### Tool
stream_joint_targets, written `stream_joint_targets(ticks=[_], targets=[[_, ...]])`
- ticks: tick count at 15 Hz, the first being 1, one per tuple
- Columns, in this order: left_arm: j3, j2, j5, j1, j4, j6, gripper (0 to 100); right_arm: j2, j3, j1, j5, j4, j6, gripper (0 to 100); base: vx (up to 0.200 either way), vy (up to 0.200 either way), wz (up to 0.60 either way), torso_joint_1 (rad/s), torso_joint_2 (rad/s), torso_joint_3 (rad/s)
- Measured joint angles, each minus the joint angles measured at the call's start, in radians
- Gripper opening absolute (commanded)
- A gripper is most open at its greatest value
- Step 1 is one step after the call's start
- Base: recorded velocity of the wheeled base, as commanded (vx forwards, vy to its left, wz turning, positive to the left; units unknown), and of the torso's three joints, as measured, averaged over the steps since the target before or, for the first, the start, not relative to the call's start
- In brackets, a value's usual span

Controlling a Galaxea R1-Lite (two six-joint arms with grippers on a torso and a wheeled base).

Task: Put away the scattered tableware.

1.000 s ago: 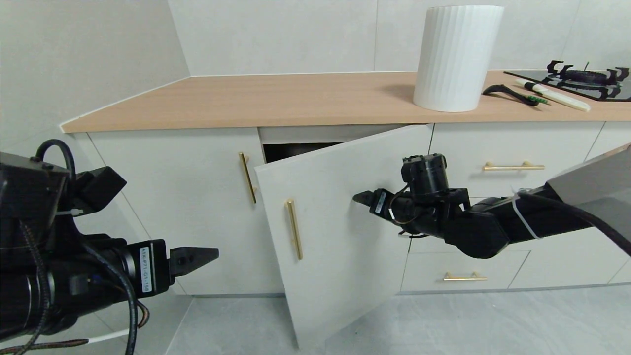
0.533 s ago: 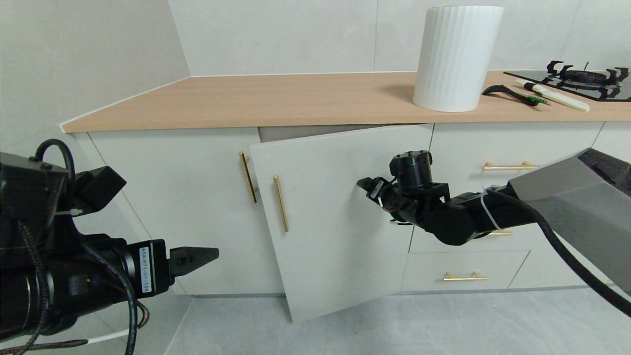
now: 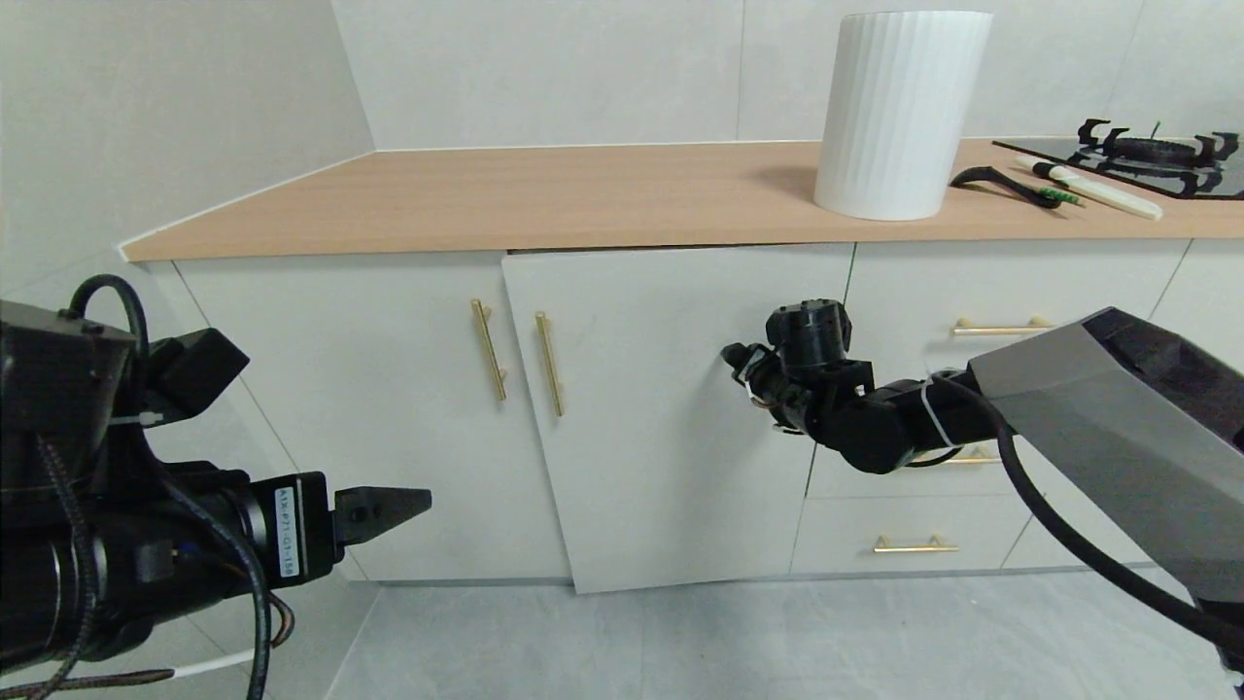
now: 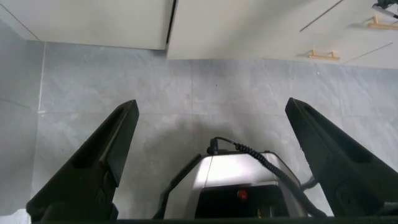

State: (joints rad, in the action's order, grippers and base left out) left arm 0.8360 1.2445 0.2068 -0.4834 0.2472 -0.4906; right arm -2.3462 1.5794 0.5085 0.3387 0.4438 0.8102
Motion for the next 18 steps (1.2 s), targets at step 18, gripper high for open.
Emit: stream_joint_targets(ticks=[18], targets=[[-0.007,-0.001,-0.006,0.0,0.0,0.001,100,0.14,-0.261,-0.011,-0.251,-0.005,-0.034,100,0.0,0.0,0.0,0.0,0.0,0.0]])
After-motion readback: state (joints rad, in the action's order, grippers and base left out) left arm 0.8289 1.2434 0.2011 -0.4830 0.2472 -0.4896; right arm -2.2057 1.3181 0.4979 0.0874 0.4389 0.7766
